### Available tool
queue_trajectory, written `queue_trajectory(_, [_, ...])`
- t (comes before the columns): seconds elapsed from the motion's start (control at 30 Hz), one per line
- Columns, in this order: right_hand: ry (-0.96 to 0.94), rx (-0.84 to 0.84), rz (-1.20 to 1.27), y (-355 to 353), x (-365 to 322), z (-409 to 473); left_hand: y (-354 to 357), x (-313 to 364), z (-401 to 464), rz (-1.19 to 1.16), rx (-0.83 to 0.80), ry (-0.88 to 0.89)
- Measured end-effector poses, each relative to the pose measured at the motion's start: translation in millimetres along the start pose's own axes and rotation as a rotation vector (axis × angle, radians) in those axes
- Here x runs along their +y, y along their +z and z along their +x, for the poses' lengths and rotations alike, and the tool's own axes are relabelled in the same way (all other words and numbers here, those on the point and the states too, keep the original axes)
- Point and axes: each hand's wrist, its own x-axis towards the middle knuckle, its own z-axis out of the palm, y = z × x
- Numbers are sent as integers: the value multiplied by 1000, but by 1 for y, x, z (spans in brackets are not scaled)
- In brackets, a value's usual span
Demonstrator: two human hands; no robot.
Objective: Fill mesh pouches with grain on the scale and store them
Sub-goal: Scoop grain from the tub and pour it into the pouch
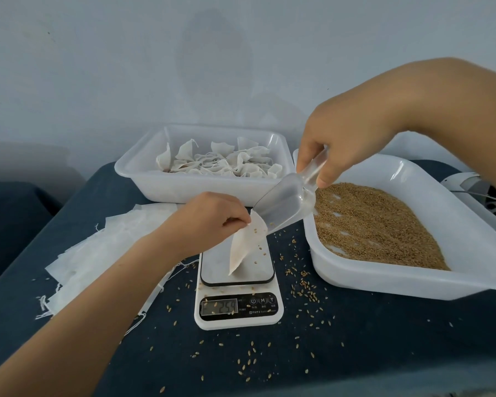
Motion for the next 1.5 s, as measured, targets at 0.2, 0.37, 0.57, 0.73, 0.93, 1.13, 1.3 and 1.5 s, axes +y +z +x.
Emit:
queue_trajectory(0.2, [-22,15,-37,0,1,9,0,-1,-1,7,10,-8])
queue_trajectory(0.37, [6,40,-49,2,0,12,1,-4,-1,4,21,-24])
queue_trajectory(0.57, [38,101,59,10,3,10,-2,-9,-3,8,51,-49])
queue_trajectory(0.73, [55,91,394,40,23,2,-4,-14,-3,32,83,-101])
queue_trajectory(0.93, [144,182,740,83,43,10,-7,-16,1,76,157,-191])
queue_trajectory(1.13, [406,332,900,118,41,40,-2,-18,6,175,200,-214])
queue_trajectory(1.3, [693,418,924,145,43,59,-1,-21,10,227,202,-185])
queue_trajectory(1.5, [749,38,731,156,22,66,0,-24,9,195,81,-186])
